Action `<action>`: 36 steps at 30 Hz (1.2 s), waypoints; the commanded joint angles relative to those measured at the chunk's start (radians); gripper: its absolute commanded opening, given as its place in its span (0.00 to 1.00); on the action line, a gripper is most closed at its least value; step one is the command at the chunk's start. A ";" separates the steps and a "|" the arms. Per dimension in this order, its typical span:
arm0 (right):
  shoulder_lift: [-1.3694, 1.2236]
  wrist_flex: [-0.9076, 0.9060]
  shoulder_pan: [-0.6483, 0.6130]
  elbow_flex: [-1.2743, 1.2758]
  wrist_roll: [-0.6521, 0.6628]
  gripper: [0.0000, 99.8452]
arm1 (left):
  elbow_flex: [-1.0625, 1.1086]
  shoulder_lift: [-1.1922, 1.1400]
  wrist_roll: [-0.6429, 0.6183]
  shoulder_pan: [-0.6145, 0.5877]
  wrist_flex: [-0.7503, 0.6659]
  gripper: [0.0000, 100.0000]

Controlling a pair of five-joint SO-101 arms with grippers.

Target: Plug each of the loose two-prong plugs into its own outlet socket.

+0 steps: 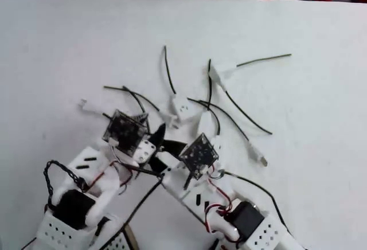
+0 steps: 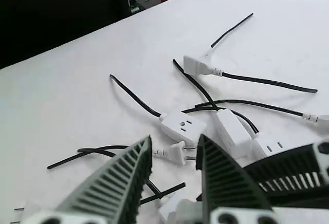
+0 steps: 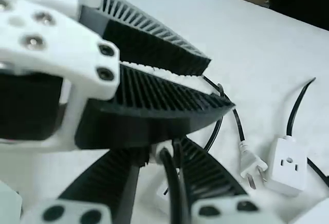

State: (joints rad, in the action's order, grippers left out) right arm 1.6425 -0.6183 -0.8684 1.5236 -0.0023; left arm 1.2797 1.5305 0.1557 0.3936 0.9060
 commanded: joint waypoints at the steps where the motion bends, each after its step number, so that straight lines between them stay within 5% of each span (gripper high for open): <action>1: 0.021 -0.013 -0.005 -0.006 -0.008 0.02 | -0.048 0.001 -0.002 0.030 0.011 0.16; 8: 0.015 -0.015 -0.001 -0.005 -0.008 0.02 | -0.048 0.001 -0.012 0.001 0.008 0.16; 20: 0.013 -0.054 0.142 0.020 -0.034 0.02 | -0.049 -0.005 -0.104 -0.343 0.032 0.16; 31: 0.012 -0.105 0.271 -0.012 -0.083 0.02 | -0.244 -0.028 -0.061 -0.351 0.269 0.20; 36: 0.012 -0.101 0.317 -0.012 -0.083 0.02 | -0.338 -0.297 -0.058 -0.337 0.288 0.20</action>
State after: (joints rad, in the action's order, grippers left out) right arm 1.6441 -0.7211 -0.5800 1.5574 -0.0760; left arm 1.0311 1.4016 0.0852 0.0468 1.1868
